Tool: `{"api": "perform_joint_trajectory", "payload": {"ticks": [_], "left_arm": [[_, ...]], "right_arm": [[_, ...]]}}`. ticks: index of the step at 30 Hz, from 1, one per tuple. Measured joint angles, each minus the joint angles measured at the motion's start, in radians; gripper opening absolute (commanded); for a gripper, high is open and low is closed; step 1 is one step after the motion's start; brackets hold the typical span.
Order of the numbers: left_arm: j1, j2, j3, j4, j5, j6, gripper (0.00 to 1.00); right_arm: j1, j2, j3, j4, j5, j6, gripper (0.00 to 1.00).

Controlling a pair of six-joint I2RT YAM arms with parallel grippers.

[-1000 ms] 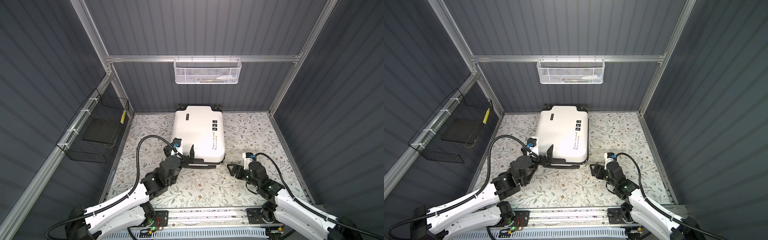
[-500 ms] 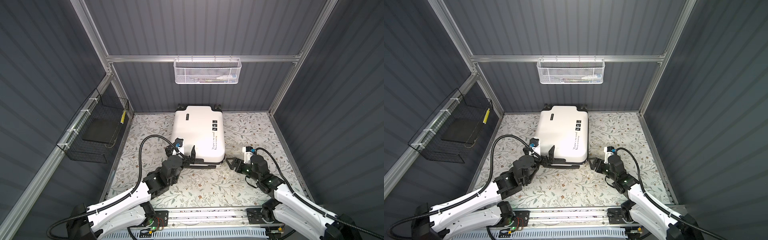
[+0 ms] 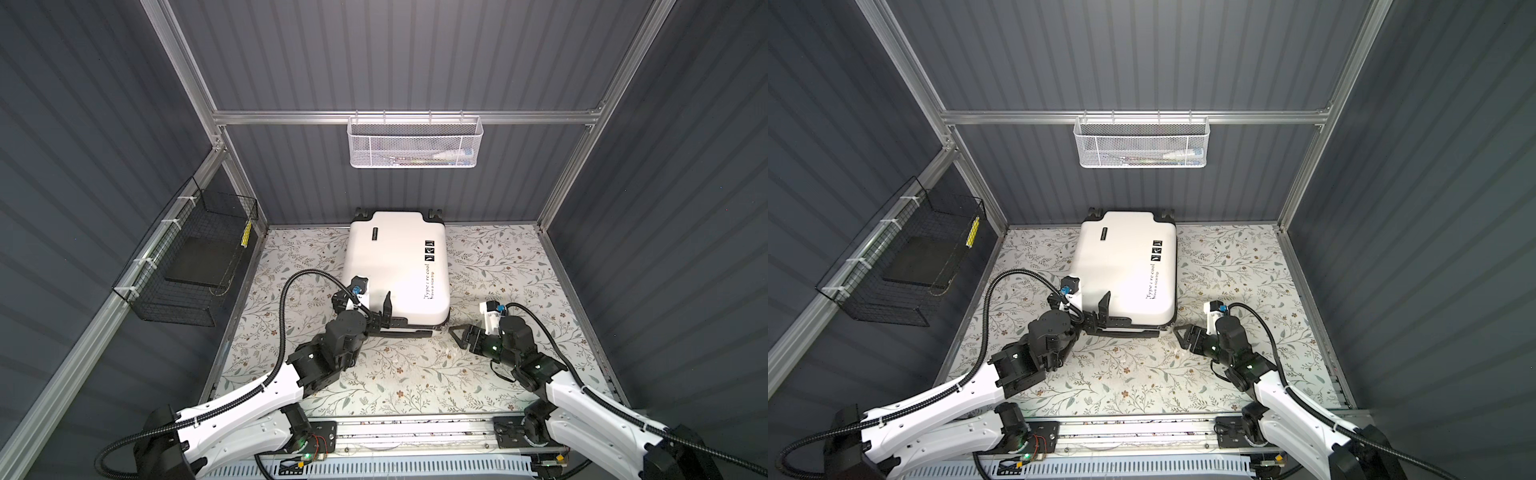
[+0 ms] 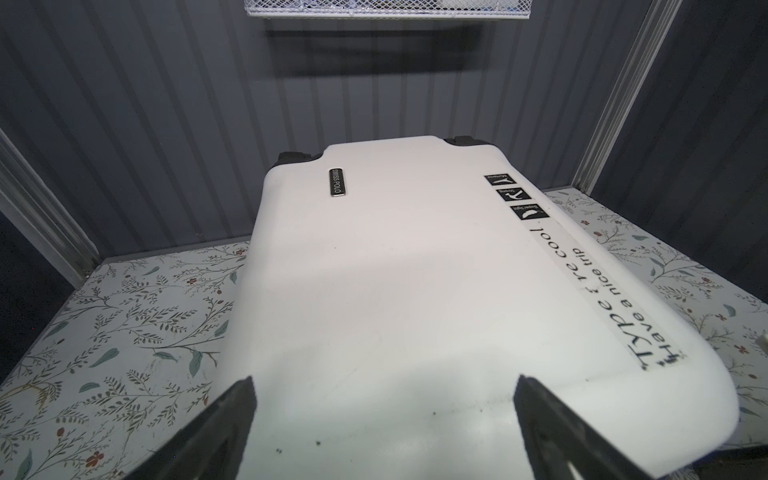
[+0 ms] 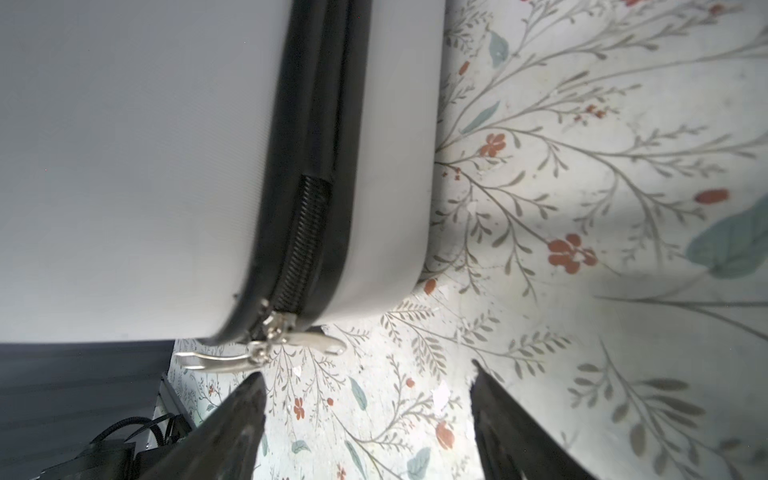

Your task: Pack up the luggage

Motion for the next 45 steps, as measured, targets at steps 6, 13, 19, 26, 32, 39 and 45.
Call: {"api": "perform_joint_trajectory", "payload": {"ticks": [6, 13, 19, 26, 32, 39, 45], "left_arm": [[0.0, 0.0, 0.0, 0.008, 0.0, -0.002, 1.0], [0.0, -0.004, 0.0, 0.006, -0.007, -0.002, 1.0], [0.042, -0.046, 0.017, -0.033, -0.025, 0.026, 1.0], [0.372, -0.053, 0.121, -0.128, 0.082, 0.041, 1.0], [0.705, 0.058, 0.171, -0.166, 0.255, 0.016, 1.0], [0.905, 0.235, 0.174, -0.161, 0.414, -0.008, 1.0], [0.975, 0.283, 0.1, -0.052, 0.484, 0.008, 1.0]], "right_arm": [[0.0, -0.135, -0.045, -0.092, 0.008, 0.02, 0.79], [-0.004, -0.17, -0.033, -0.169, 0.04, 0.022, 0.85], [-0.068, -0.146, 0.065, -0.224, 0.054, -0.011, 0.9], [-0.255, -0.095, 0.24, -0.272, 0.023, -0.077, 0.99], [-0.425, 0.019, 0.41, -0.31, 0.003, -0.127, 0.99], [-0.491, 0.168, 0.564, -0.335, 0.072, -0.151, 0.99], [-0.499, 0.299, 0.59, -0.307, 0.246, -0.191, 0.99]]}}
